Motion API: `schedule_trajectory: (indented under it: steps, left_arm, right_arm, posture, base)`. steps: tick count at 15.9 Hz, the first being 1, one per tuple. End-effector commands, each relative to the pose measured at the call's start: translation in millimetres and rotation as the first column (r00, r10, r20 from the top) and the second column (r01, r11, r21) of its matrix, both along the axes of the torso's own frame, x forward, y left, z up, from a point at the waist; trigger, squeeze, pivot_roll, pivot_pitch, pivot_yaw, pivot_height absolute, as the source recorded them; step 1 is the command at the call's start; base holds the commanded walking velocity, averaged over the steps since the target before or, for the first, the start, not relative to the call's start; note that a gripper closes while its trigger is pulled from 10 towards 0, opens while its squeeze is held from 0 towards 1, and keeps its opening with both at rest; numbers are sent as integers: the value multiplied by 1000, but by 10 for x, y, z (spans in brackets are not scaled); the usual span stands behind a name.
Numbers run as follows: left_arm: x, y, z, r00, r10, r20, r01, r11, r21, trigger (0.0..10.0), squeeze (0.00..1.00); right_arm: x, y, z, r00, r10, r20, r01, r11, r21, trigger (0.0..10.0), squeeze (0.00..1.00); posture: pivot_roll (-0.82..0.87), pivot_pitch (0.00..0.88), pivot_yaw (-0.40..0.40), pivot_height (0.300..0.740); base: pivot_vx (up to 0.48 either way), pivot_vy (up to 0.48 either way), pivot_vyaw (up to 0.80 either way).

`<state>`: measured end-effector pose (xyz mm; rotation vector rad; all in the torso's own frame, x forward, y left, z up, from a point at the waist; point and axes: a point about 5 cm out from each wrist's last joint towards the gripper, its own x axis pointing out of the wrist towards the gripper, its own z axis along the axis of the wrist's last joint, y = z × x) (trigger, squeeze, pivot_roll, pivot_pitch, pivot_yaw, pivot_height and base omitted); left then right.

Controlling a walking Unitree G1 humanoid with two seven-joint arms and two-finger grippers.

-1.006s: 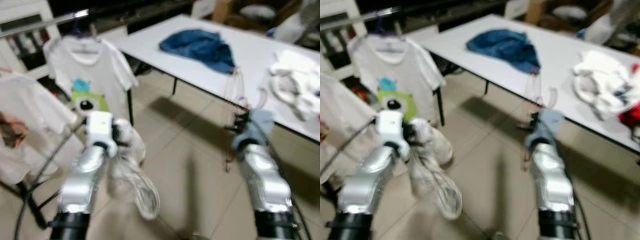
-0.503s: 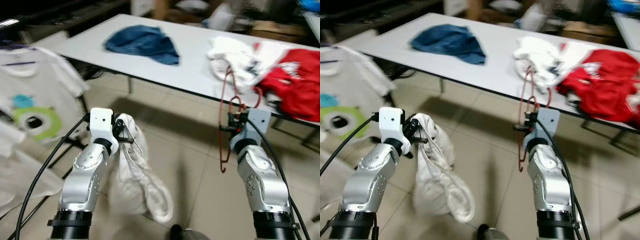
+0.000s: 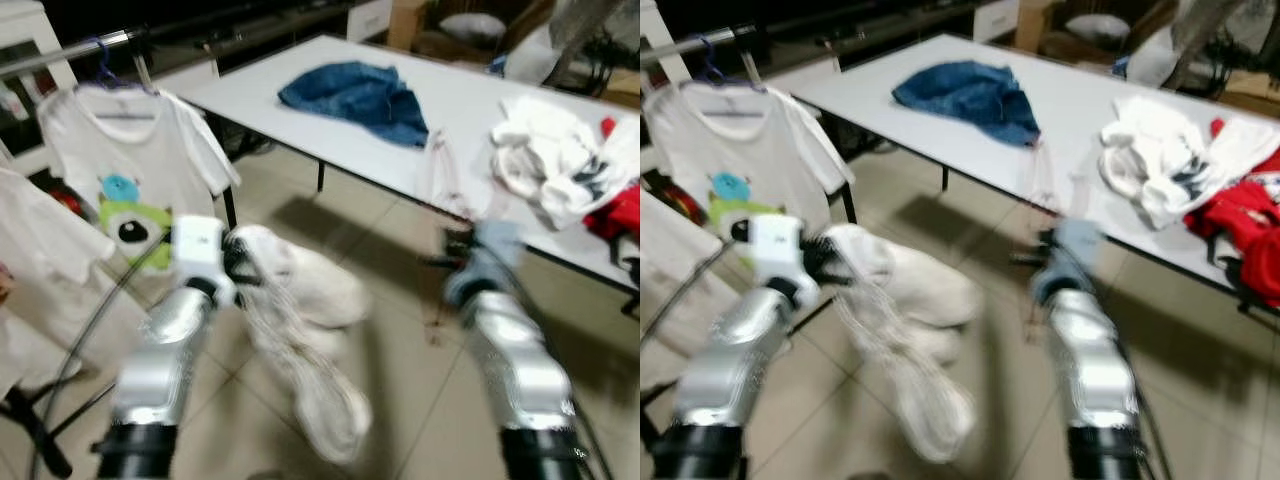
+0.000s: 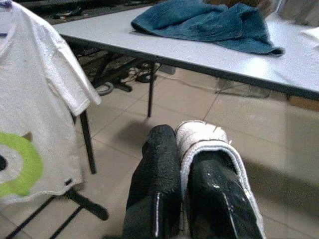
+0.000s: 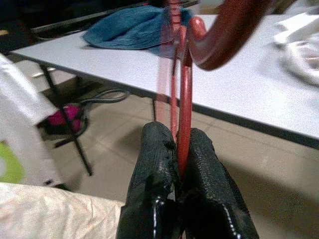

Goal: Hang hanger

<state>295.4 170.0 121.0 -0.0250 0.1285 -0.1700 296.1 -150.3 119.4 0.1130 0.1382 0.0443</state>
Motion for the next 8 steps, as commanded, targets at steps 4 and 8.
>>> schedule_trajectory:
  steps: [4,8]
  left_arm:
    - [47,-78,151,997,-26,68,27,1000,-7,10000,0]
    - [45,-77,141,997,-33,65,34,999,-11,10000,0]
  right_arm:
    - [-9,-135,15,999,-41,2,41,999,-21,10000,0]
    - [-8,-136,45,999,-35,8,35,999,-39,10000,0]
  posture:
    - [-66,0,28,740]
    - [-73,0,35,740]
  base:
    - [337,0,0]
    - [336,0,-591]
